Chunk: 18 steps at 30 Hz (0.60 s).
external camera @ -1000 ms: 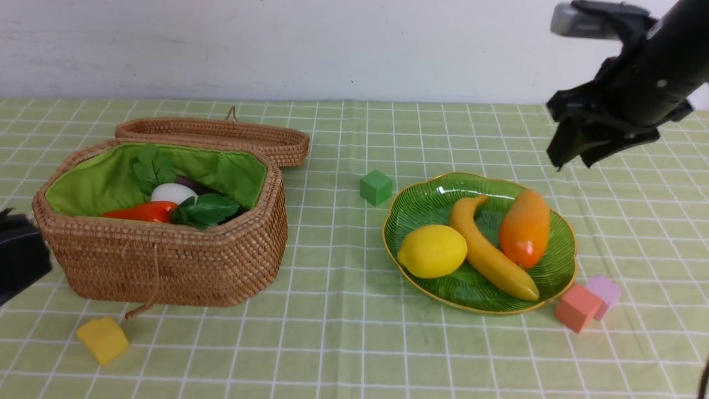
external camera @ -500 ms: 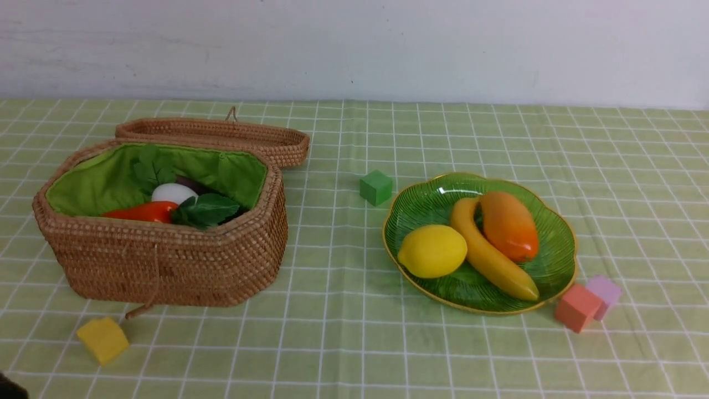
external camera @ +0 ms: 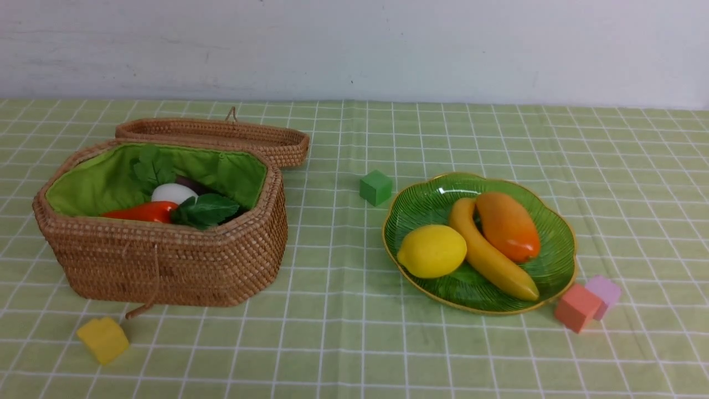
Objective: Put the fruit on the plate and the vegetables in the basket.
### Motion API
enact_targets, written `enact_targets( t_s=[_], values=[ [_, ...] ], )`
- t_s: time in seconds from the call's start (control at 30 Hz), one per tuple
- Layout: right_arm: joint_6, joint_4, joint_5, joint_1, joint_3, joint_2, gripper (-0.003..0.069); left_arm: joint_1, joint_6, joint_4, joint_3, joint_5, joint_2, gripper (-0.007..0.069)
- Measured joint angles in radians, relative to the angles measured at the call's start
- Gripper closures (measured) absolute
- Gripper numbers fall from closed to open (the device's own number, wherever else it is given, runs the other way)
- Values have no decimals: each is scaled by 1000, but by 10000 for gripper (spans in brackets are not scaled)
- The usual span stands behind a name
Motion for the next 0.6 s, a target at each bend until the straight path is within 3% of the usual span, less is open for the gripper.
enact_targets(
  t_s=[0.4,0.6],
  values=[
    [0,-26,-3,-1,33,-29,605,0,0,2,1,43,0,638],
    [1,-96,-304,-82,214,-128,669,0,0,2,1,44,0,638]
  ],
)
